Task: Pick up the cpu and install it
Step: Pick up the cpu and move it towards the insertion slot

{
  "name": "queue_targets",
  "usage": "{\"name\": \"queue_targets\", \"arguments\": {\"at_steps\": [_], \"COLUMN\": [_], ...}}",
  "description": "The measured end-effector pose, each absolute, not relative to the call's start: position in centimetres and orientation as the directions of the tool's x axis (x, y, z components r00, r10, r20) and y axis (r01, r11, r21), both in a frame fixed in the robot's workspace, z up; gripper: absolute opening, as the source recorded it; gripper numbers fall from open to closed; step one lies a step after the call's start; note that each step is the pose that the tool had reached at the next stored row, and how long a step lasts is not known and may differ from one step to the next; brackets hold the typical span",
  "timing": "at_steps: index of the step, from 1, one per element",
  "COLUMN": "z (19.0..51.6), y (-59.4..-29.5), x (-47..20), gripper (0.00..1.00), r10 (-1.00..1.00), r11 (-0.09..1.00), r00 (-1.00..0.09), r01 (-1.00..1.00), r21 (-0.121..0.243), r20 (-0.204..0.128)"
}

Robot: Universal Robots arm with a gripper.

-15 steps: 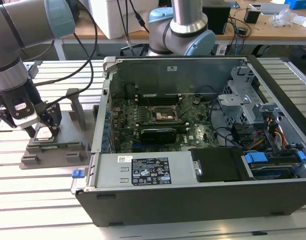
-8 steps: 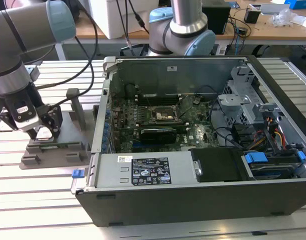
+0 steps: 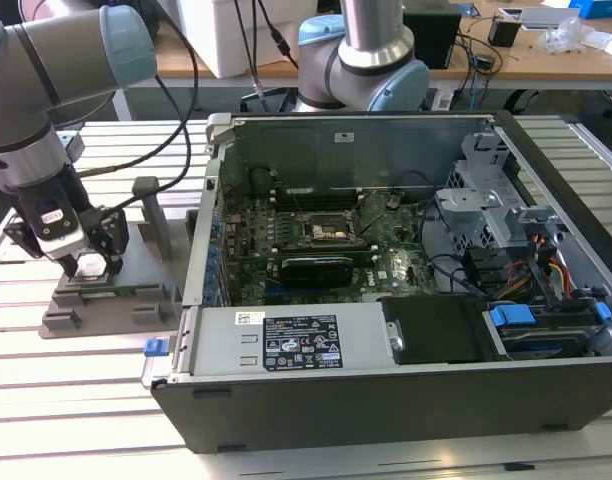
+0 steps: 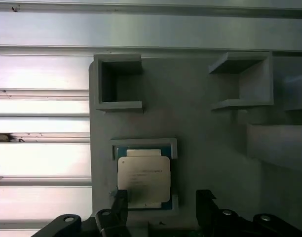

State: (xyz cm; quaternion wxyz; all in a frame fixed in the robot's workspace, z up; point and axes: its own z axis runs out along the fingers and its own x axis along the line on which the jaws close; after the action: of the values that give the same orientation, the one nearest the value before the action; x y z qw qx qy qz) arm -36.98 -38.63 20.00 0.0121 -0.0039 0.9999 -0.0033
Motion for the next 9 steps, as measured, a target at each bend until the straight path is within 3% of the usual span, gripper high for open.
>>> {"name": "queue_targets", "arguments": {"at_steps": [9], "z": [19.50], "y": [-37.83], "x": [-38.09], "gripper": [0.66], "r10": [-0.008], "r11": [1.000], "r00": [-1.000], "r01": [-0.008], "r21": [-0.007], "r20": [-0.024]}}
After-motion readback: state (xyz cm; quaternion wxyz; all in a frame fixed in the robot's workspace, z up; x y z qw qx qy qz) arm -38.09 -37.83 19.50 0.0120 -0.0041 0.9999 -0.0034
